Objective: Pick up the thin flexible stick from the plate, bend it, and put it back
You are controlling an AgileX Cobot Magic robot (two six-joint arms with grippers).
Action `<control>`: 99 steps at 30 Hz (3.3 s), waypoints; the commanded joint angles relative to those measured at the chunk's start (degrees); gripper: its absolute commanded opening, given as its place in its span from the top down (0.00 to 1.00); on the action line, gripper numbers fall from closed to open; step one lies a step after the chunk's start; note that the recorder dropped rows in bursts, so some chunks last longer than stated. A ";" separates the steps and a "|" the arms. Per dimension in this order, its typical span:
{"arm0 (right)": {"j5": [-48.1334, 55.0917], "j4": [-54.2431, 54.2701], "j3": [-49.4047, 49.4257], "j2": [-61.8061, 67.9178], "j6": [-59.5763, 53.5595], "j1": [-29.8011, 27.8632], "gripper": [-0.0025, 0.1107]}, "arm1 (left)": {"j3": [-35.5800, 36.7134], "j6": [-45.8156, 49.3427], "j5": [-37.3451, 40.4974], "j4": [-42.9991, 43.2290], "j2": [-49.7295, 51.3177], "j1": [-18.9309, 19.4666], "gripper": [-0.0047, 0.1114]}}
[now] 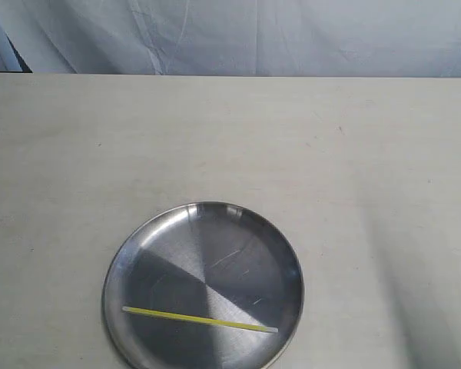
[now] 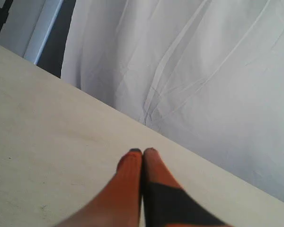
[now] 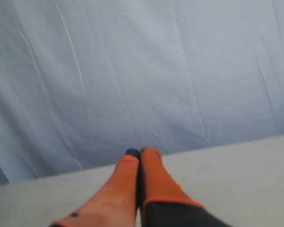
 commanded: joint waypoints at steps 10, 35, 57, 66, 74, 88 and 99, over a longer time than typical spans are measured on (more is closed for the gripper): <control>-9.50 32.36 0.11 -0.37 12.92 -0.33 0.98 | 0.17 0.11 -0.55 0.26 -0.52 0.05 0.96; 55.46 9.62 -56.85 66.87 -40.48 21.94 0.98 | 0.17 0.11 -0.55 0.26 -0.52 0.05 0.96; 48.91 -0.29 -57.16 99.85 -33.24 52.35 0.61 | 0.17 0.11 -0.55 0.26 -0.52 0.05 0.96; 47.55 -6.75 -57.16 105.02 -24.58 52.35 0.61 | 0.17 0.11 -0.55 0.26 -0.52 0.05 0.96; 47.31 -5.84 -57.16 105.54 -23.06 52.35 0.61 | 0.17 0.11 -0.55 0.36 -0.49 0.05 0.96; 46.72 -9.44 -57.16 107.71 -18.96 55.29 0.73 | 0.17 0.11 -0.55 0.36 -0.49 0.05 0.96; 46.46 -10.81 -57.16 114.29 -17.10 55.29 0.69 | 0.17 0.11 -0.55 0.36 -0.49 0.05 0.96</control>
